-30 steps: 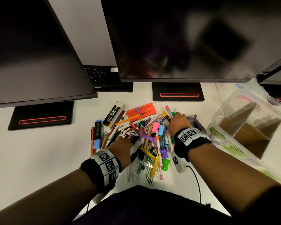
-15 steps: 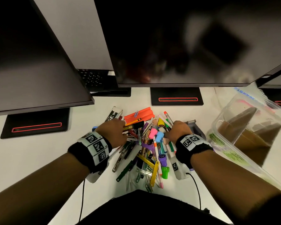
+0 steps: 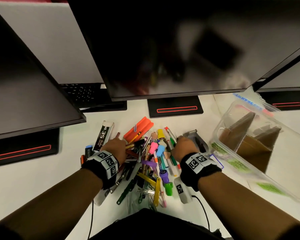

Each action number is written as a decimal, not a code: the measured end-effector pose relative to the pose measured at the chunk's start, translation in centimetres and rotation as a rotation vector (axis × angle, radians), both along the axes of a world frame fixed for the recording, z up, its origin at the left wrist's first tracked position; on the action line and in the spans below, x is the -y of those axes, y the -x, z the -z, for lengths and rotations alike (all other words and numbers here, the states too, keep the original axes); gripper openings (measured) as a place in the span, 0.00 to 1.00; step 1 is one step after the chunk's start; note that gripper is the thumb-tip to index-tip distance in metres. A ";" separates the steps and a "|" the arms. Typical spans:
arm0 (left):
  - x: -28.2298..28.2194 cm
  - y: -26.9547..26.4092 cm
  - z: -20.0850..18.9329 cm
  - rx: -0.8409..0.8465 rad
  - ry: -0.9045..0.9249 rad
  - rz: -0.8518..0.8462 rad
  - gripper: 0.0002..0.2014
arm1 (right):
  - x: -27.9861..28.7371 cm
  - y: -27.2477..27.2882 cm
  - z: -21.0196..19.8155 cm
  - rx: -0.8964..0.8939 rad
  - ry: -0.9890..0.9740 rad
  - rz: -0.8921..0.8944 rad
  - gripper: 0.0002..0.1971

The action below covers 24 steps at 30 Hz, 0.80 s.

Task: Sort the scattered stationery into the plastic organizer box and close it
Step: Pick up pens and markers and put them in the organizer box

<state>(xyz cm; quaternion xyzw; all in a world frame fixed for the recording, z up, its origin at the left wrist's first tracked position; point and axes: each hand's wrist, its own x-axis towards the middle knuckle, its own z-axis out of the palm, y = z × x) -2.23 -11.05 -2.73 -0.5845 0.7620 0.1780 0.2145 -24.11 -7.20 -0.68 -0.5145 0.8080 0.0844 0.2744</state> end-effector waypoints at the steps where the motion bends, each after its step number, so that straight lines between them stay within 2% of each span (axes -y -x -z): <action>1: -0.3 0.0 0.2 0.007 0.007 -0.004 0.17 | -0.1 -0.3 0.2 -0.002 0.006 -0.033 0.18; 3: -0.9 0.2 0.3 0.013 0.023 -0.019 0.16 | -0.2 -0.7 0.6 -0.008 0.020 -0.087 0.17; 10: -1.1 -0.1 -0.5 -0.067 -0.015 -0.096 0.16 | -1.0 -1.0 1.1 0.023 -0.003 -0.070 0.14; 14: -0.8 -0.2 -2.8 -0.147 -0.007 -0.155 0.16 | -0.8 -0.3 -0.7 0.069 0.041 0.026 0.17; 17: -0.2 -0.2 -4.6 -0.258 0.013 -0.221 0.13 | -0.5 0.5 -3.1 0.227 0.145 0.206 0.11; 21: 0.0 0.9 -7.3 -0.505 -0.064 -0.324 0.10 | -1.2 2.9 -7.0 0.615 0.313 0.506 0.10; 24: -0.3 2.6 -8.4 -0.619 -0.121 -0.332 0.09 | -1.8 5.8 -10.1 0.802 0.407 0.683 0.04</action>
